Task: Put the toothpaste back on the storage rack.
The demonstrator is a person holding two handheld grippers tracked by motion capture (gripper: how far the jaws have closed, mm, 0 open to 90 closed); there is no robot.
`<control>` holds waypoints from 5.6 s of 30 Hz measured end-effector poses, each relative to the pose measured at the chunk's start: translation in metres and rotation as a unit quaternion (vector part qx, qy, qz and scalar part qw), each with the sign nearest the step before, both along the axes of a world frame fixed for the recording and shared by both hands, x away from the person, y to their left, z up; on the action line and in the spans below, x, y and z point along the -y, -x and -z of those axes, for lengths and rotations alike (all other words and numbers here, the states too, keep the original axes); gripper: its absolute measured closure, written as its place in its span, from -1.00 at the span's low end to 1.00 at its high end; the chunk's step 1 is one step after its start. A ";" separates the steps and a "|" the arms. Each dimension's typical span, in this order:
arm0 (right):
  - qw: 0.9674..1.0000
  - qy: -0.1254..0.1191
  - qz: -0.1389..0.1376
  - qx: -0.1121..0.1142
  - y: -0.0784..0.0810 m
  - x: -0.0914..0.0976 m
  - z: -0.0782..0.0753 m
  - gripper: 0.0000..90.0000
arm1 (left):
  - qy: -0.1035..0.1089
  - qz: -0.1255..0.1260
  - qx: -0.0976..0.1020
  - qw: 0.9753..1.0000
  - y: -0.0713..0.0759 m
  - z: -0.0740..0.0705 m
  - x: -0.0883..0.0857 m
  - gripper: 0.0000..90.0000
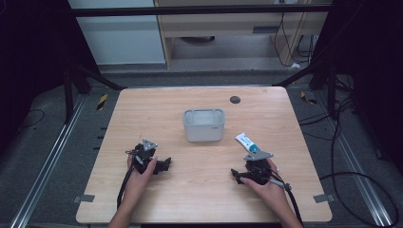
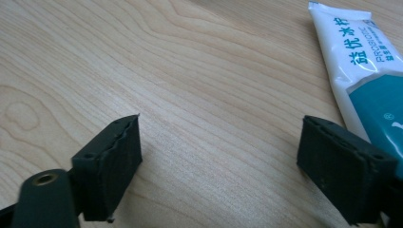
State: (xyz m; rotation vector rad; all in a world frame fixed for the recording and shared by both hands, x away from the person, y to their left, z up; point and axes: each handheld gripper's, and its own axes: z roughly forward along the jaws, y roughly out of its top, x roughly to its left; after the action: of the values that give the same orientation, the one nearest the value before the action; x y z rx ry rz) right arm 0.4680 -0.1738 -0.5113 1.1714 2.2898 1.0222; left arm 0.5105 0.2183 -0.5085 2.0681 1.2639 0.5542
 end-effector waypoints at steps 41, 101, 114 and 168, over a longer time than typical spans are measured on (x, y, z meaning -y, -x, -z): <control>0.993 0.115 -0.002 -0.024 -0.011 0.034 -0.081 -0.20 | 0.000 0.002 -0.001 1.000 0.000 0.000 0.000 -1.00; 0.972 0.178 0.005 -0.152 -0.102 0.010 -0.070 0.11 | 0.003 0.002 0.000 1.000 0.000 0.000 0.001 -1.00; 0.969 0.170 0.011 -0.177 -0.108 0.010 -0.052 0.08 | 0.004 0.003 0.001 1.000 0.000 0.000 0.001 -1.00; 0.959 0.196 -0.001 -0.203 -0.119 0.000 -0.046 0.28 | 0.002 0.005 0.000 1.000 0.000 0.000 0.001 -1.00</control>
State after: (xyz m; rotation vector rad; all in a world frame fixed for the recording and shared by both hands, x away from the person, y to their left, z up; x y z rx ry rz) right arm 0.5870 -0.1739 -0.4658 1.2908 2.6363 0.3100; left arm 0.5106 0.2174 -0.5086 2.0707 1.2526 0.5466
